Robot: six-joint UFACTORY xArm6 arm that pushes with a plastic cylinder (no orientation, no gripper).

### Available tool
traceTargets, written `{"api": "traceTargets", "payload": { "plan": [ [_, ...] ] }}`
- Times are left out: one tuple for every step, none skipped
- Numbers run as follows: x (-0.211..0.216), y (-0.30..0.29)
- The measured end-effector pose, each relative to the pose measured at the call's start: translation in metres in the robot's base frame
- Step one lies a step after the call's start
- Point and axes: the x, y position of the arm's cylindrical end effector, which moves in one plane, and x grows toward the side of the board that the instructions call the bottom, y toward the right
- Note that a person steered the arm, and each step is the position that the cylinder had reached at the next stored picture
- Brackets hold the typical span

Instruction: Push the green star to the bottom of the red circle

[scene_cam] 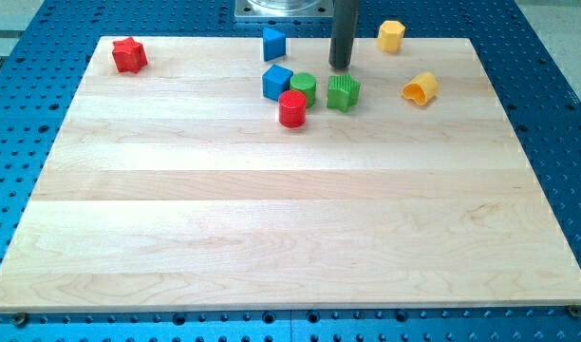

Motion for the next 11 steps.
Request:
{"api": "traceTargets", "payload": {
  "plan": [
    [0.000,-0.010],
    [0.000,-0.016],
    [0.015,-0.014],
    [0.036,0.063],
    [0.004,0.128],
    [-0.052,0.134],
    [-0.056,0.132],
    [-0.055,0.126],
    [0.037,0.027],
    [0.071,-0.039],
    [0.029,-0.027]
  ]
}}
